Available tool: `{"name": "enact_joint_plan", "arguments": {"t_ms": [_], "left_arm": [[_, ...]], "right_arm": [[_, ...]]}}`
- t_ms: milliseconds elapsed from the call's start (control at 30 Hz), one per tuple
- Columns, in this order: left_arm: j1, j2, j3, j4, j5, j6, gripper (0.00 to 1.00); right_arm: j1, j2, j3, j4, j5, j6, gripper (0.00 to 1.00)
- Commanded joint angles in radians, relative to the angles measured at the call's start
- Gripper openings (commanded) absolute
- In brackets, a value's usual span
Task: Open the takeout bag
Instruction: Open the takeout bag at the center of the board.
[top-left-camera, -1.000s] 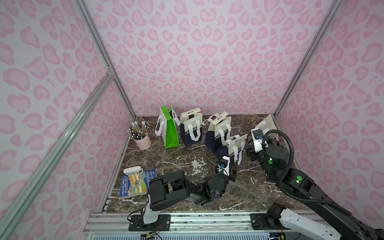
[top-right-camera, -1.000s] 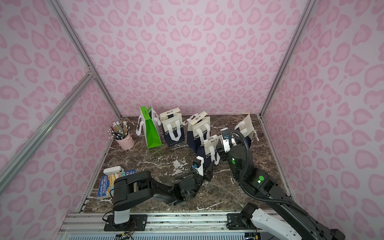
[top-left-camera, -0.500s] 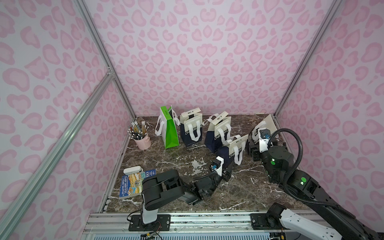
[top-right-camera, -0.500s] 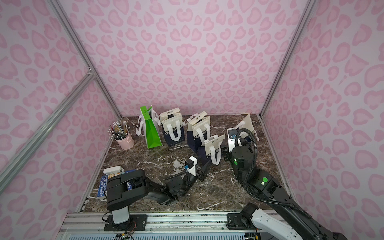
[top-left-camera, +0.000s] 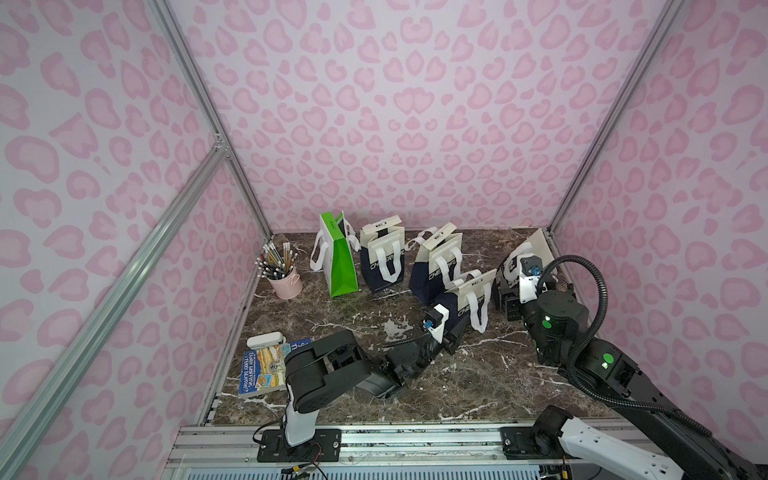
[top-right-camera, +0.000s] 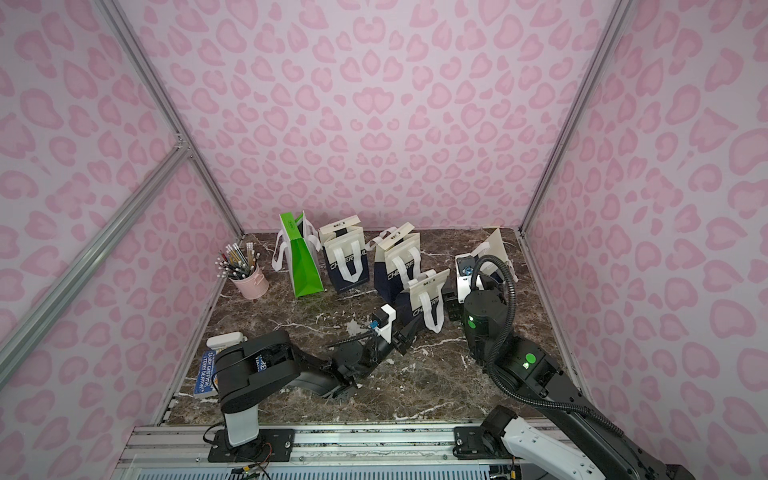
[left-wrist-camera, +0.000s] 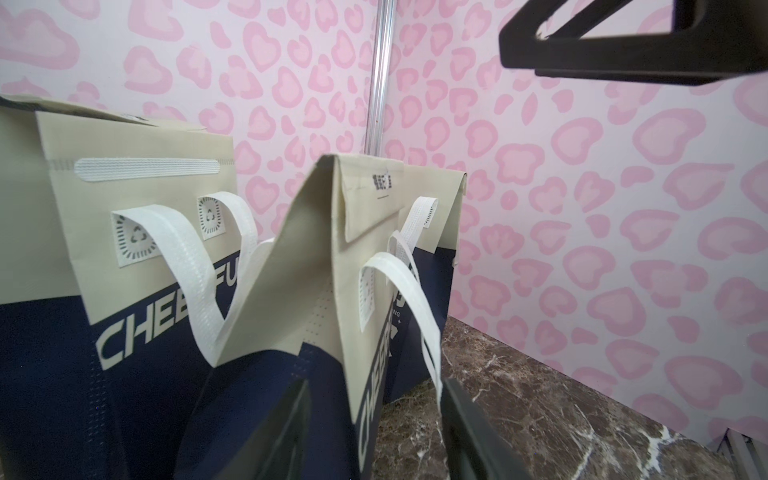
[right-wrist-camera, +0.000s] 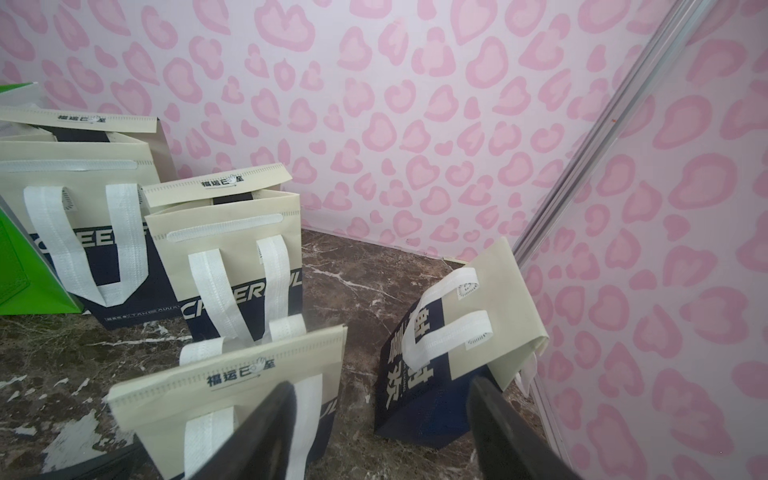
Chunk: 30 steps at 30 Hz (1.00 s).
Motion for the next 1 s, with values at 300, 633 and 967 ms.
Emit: {"name": "enact_joint_plan", "arguments": {"t_ms": [300,633,967], "left_arm": [[0.036,0.123,0.066,0.083,0.030,-0.063,0.47],[0.043,0.160,0.105,0.093,0.016,-0.070,0.22],[0.043,0.170,0.140,0.068,-0.125,-0.051,0.05]], "right_arm": [[-0.001,0.028,0.049,-0.001,0.018,-0.046,0.70],[-0.001,0.051,0.065,0.012,0.029,-0.076,0.70],[0.000,0.035,0.020,0.106,0.010,-0.159,0.67]]}}
